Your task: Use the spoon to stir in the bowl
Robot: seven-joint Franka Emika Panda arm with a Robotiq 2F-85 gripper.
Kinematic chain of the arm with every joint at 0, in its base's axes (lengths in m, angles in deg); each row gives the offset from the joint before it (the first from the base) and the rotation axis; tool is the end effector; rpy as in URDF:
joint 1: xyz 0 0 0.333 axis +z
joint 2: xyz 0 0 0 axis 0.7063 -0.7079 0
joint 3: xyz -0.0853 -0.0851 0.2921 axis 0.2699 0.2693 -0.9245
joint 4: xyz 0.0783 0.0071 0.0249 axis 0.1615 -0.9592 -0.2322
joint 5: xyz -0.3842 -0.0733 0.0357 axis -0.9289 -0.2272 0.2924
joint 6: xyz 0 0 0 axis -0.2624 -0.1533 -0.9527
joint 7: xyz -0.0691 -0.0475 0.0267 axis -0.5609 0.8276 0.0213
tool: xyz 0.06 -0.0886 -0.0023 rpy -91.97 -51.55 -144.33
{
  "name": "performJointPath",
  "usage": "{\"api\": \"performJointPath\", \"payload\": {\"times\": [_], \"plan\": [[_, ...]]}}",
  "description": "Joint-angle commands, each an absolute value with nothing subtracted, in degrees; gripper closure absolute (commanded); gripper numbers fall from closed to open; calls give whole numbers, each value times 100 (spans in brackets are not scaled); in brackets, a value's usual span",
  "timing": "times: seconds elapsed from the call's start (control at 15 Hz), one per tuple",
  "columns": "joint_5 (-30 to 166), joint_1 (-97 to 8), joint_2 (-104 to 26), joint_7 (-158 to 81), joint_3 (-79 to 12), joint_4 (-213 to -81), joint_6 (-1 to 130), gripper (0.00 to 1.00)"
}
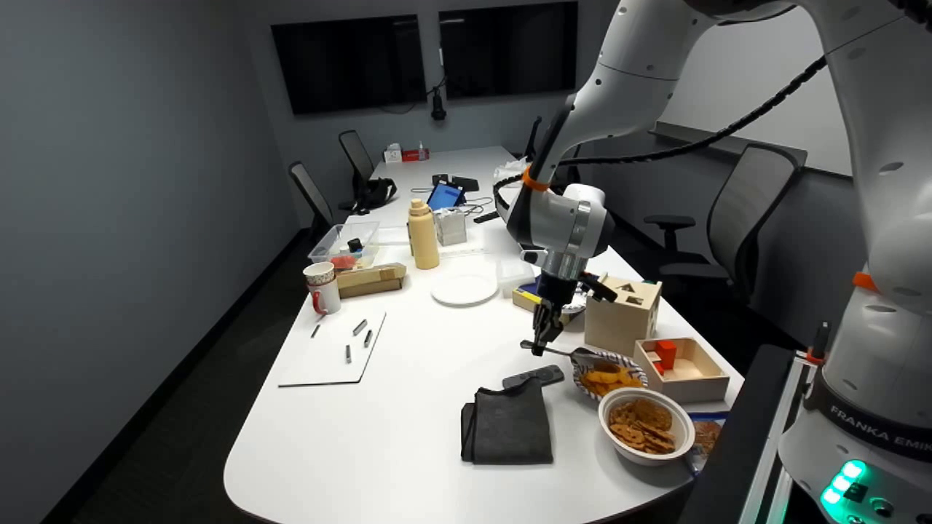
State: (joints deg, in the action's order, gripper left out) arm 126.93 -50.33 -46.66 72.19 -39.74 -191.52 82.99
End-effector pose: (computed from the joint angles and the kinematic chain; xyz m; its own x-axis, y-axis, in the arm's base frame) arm 0.4630 -0.0492 0.1267 0.6253 0.7022 0.3405 0.7773 -0.5988 -0.1928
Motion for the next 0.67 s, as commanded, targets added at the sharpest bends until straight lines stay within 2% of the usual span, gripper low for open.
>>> {"api": "performJointPath", "payload": {"times": [0.0,0.53,0.6], "plan": [[12598,-4837,-4538,6888,-3894,-19413,8682,99],[11850,-4676,-4651,6597,-3777,-19494,8070,99],[11617,-4928,-4636,6565,-4005,-19494,8036,99]]}}
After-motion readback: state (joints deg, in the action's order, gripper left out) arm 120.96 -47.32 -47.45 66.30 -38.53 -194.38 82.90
